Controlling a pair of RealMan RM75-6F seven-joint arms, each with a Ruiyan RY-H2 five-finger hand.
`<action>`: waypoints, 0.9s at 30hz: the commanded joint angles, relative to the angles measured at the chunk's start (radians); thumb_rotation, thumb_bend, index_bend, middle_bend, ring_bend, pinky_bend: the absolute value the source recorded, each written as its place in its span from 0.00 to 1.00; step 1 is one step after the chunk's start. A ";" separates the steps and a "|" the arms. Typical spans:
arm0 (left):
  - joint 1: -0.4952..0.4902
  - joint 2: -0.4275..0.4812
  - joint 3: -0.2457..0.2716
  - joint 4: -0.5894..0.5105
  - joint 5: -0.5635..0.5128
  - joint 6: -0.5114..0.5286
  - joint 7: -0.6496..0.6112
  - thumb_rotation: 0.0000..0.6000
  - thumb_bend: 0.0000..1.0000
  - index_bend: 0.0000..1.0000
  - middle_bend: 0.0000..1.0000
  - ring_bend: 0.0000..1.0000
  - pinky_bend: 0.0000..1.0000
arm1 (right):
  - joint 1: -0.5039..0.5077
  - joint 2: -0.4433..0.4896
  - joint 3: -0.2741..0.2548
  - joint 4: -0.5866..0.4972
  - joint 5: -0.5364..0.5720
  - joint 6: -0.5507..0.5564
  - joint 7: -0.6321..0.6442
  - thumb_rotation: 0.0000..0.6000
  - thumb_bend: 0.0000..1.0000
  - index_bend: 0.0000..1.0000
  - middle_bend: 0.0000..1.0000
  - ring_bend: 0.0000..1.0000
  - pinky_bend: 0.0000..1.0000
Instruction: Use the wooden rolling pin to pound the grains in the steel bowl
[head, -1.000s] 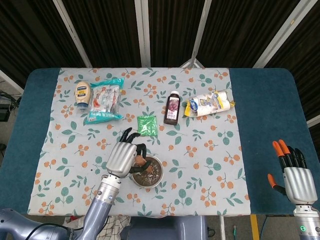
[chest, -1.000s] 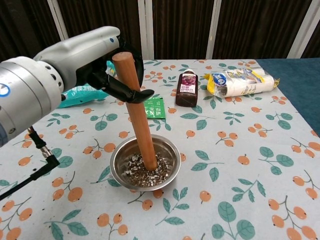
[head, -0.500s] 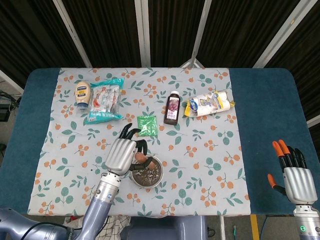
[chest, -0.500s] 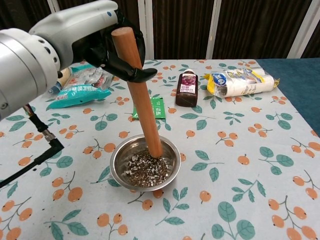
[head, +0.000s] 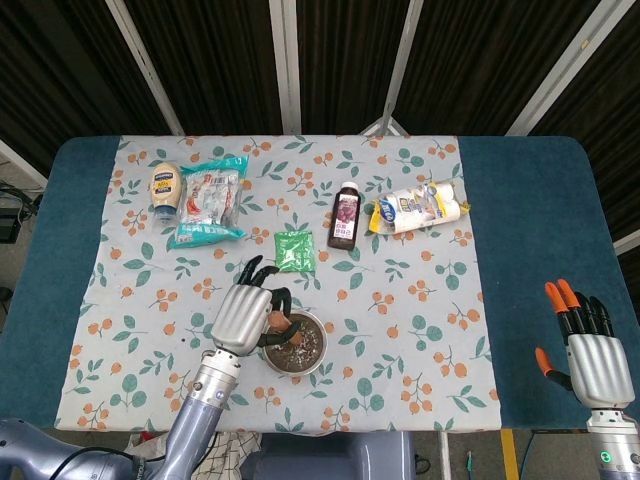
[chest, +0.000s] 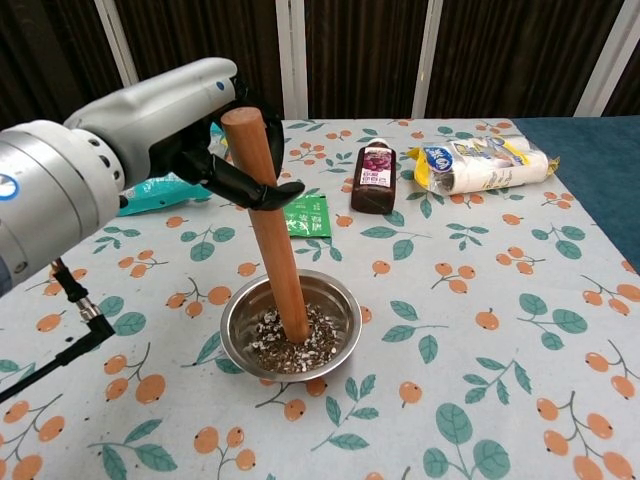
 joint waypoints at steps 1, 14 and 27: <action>0.001 -0.002 -0.001 0.001 0.007 0.001 -0.005 1.00 0.91 0.67 0.71 0.19 0.00 | 0.000 0.000 0.000 0.000 0.000 0.001 0.000 1.00 0.37 0.00 0.00 0.00 0.00; -0.011 0.019 -0.084 -0.075 0.032 0.010 -0.026 1.00 0.91 0.67 0.71 0.19 0.00 | 0.000 0.000 0.000 0.001 0.000 0.000 -0.002 1.00 0.37 0.00 0.00 0.00 0.00; 0.008 0.169 -0.124 -0.108 0.060 0.033 0.030 1.00 0.91 0.67 0.71 0.19 0.00 | -0.001 0.001 0.001 0.005 0.001 0.003 0.001 1.00 0.37 0.00 0.00 0.00 0.00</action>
